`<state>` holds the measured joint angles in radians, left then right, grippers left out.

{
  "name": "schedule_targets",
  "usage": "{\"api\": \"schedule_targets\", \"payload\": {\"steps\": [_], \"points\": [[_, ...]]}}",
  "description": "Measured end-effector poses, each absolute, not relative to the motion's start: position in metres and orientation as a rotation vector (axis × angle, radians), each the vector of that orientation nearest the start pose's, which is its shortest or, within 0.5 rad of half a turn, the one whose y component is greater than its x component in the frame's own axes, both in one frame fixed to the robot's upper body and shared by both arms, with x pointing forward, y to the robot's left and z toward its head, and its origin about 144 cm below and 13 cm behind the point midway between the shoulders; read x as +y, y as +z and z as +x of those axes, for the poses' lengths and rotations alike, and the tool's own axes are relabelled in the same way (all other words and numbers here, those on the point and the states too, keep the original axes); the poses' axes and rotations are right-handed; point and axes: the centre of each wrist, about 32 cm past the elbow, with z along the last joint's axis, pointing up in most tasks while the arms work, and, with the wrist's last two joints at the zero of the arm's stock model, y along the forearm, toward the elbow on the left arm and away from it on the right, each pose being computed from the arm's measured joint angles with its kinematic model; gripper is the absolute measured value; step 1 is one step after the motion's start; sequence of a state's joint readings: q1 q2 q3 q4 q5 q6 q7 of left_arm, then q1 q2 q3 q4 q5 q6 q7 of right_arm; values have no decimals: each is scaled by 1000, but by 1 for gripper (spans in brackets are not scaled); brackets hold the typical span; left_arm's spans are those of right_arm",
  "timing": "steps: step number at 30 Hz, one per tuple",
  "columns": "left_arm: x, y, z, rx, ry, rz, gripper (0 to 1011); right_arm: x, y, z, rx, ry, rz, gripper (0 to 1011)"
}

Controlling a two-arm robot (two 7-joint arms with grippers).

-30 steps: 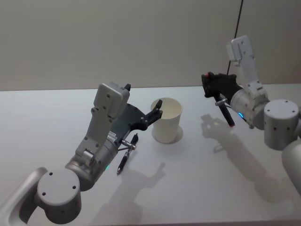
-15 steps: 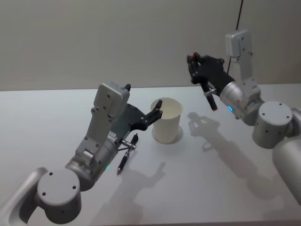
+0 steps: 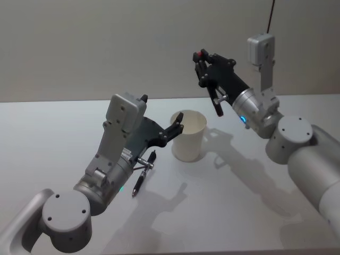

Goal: Place the pen into the pen holder.

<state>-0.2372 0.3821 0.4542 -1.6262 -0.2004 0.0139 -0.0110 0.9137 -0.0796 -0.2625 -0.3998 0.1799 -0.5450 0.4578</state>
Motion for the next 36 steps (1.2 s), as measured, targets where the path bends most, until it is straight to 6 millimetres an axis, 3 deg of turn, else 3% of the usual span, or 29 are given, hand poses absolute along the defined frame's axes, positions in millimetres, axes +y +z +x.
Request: {"api": "schedule_targets", "payload": {"steps": [16, 36], "points": [[198, 1204, 492, -268, 1124, 61, 1003, -128, 1178, 667, -222, -864, 282, 159], [198, 1204, 492, -268, 1124, 61, 1003, -119, 1166, 659, -224, -858, 301, 159]]}}
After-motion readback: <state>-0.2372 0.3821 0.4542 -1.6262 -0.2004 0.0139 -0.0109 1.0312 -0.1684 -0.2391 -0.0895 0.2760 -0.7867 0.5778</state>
